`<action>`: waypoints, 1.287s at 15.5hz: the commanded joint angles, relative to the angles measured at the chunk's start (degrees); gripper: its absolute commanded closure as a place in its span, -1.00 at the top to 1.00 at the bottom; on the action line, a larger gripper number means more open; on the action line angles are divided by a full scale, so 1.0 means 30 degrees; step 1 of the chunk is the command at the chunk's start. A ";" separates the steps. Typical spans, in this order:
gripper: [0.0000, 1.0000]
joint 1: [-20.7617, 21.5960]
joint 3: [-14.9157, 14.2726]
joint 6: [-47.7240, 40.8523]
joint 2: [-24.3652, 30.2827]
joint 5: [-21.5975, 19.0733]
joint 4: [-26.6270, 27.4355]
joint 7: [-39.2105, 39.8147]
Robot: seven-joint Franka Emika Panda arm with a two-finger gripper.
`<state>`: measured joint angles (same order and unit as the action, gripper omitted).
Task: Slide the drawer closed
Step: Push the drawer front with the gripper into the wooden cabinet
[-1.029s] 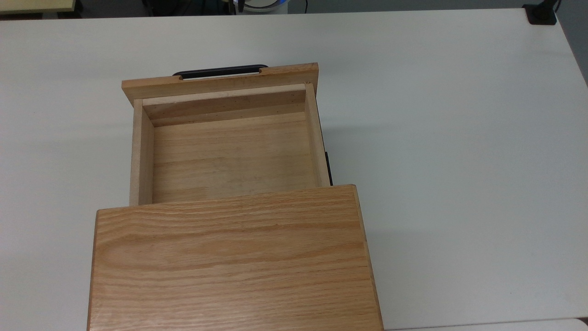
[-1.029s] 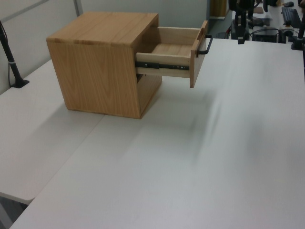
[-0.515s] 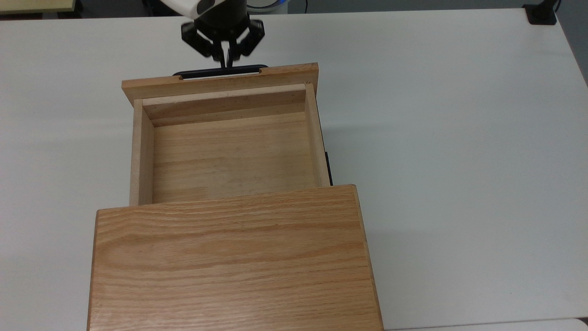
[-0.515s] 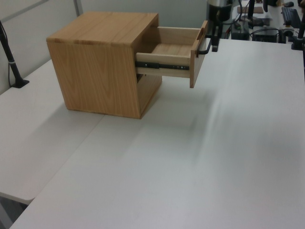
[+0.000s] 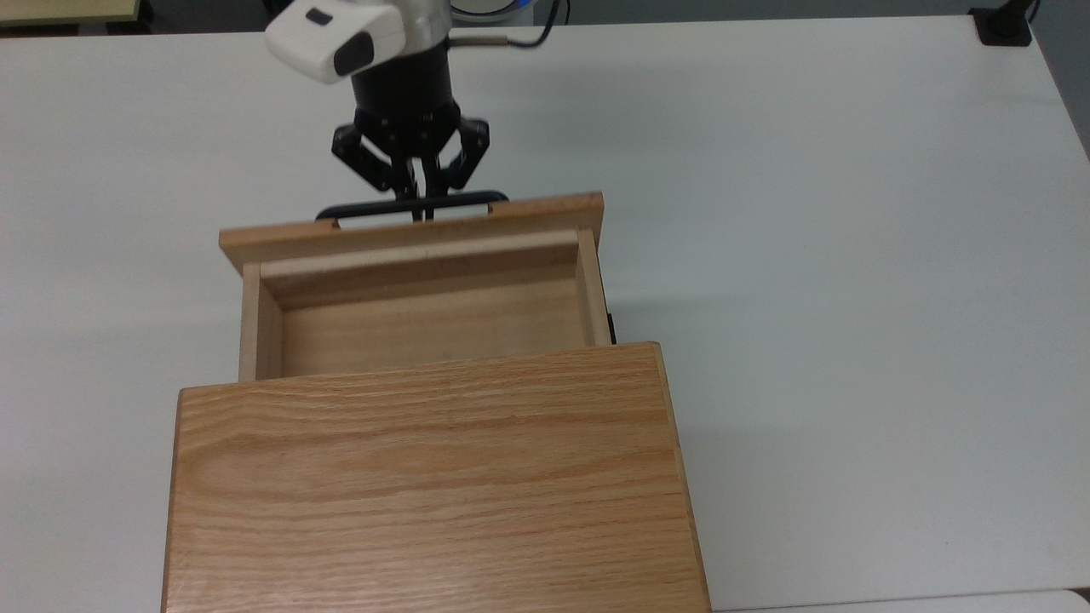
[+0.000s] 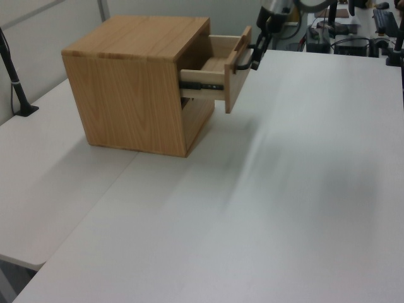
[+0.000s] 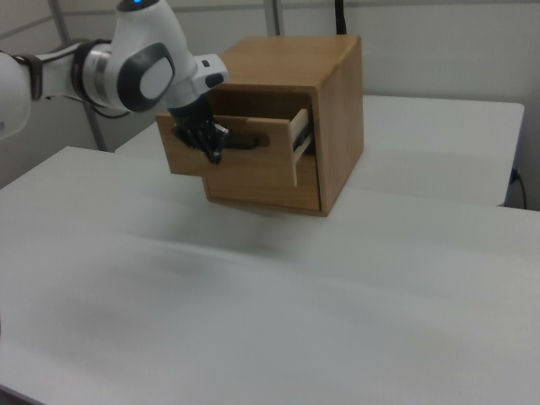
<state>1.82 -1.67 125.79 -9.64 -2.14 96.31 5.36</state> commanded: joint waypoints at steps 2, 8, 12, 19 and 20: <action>-0.82 0.0301 -0.0175 0.3504 -0.2494 -0.0311 -0.2009 -0.1873; -0.81 0.0418 0.0000 0.5318 -0.4514 -0.0254 -0.4208 -0.3747; -0.81 0.0389 0.0088 0.6407 -0.6246 -0.0165 -0.6172 -0.4395; -0.80 0.0360 0.0059 0.6908 -0.5753 -0.0136 -0.5855 -0.4367; -0.80 0.0331 0.0001 0.6500 -0.4938 -0.0136 -0.4925 -0.4279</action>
<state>2.58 -1.22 144.70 -26.86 -2.15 80.52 -6.60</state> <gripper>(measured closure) 0.899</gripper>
